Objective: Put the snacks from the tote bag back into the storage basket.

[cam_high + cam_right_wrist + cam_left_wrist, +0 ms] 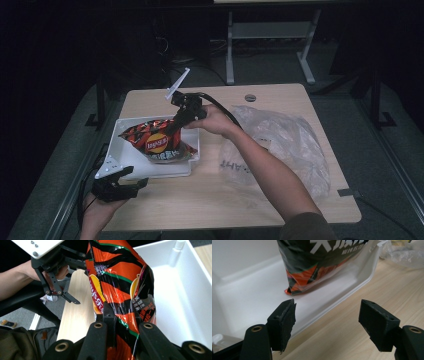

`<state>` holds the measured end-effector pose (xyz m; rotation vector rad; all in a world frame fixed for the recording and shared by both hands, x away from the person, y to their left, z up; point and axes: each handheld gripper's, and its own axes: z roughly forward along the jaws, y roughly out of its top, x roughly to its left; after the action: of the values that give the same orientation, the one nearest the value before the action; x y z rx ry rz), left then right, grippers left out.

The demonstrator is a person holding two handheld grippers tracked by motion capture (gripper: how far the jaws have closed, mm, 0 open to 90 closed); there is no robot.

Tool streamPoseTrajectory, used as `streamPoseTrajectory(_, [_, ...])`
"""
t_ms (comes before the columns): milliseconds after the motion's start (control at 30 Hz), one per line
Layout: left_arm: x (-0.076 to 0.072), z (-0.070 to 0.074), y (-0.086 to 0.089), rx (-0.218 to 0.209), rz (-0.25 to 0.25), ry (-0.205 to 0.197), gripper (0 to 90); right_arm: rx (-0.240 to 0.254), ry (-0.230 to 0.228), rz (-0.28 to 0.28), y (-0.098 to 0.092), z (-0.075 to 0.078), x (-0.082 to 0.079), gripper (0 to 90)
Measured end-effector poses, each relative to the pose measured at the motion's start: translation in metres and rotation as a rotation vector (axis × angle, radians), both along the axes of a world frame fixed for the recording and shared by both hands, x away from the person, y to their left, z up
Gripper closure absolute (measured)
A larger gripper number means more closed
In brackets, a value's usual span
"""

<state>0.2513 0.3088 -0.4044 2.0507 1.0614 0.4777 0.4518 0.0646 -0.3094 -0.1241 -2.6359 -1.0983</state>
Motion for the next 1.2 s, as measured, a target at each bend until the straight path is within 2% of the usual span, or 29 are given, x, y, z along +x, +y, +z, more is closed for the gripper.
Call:
streamPoseTrajectory(267, [0.001,-0.001,0.000,-0.006,0.000,0.002,29.2,-0.005,0.038,-0.015,-0.003,-0.012,0.005,81.6])
streamPoseTrajectory(400, [0.001,-0.001,0.000,-0.007,-0.001,0.001,29.3,-0.020,0.062,-0.044,-0.006,-0.018,0.009,80.5])
streamPoseTrajectory(667, [0.001,-0.002,-0.001,-0.015,0.001,0.001,29.2,-0.035,0.076,-0.082,-0.012,-0.019,0.015,78.7])
streamPoseTrajectory(867, [0.001,-0.002,-0.001,-0.013,-0.004,0.002,29.2,-0.042,0.060,-0.097,-0.014,-0.020,0.017,72.3])
streamPoseTrajectory(1133, [0.001,-0.002,-0.002,-0.014,-0.005,0.005,29.2,-0.063,0.018,-0.171,-0.018,-0.017,0.021,55.0])
streamPoseTrajectory(1200, [0.001,-0.002,-0.002,-0.015,-0.006,0.005,29.2,-0.070,0.015,-0.196,-0.018,-0.016,0.021,53.1])
